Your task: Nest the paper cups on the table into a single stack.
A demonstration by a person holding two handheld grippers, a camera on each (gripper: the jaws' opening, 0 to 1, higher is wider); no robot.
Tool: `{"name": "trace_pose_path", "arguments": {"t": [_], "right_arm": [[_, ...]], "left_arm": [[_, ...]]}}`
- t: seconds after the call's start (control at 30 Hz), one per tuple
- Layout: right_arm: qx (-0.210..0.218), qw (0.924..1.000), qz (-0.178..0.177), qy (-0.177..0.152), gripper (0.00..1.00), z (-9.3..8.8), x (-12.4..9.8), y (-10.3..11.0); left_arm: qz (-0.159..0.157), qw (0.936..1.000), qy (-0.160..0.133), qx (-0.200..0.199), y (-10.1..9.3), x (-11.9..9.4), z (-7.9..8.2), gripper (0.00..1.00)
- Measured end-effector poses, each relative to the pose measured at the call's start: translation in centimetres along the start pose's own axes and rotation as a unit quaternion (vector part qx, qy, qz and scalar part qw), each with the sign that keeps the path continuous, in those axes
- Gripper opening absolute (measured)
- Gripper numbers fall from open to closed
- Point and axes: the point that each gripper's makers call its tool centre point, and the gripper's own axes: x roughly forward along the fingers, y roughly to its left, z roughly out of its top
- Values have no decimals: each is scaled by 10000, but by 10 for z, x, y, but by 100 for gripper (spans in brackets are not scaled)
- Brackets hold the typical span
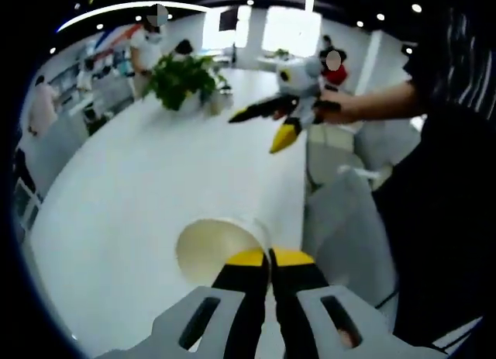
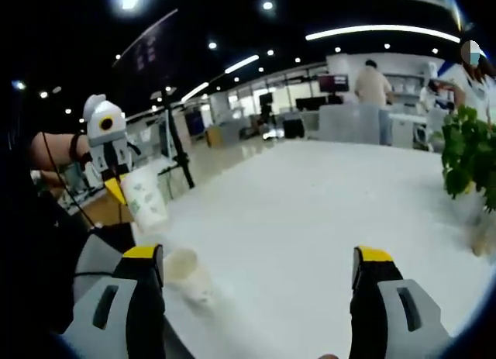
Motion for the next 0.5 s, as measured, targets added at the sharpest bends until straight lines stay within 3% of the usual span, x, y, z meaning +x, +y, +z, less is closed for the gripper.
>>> {"name": "trace_pose_path", "arguments": {"t": [0.23,0.37,0.5], "right_arm": [[83,10000,27,5,99,-2,-1,0],[138,9999,25,2,100,-4,-2,0],[119,9999,20,15,100,-4,-2,0]], "left_arm": [[-68,9984,401,405,-2,12,-11,0],[-10,9951,484,866,1,16,-10,0],[-66,9943,489,948,-2,20,-7,0]]}}
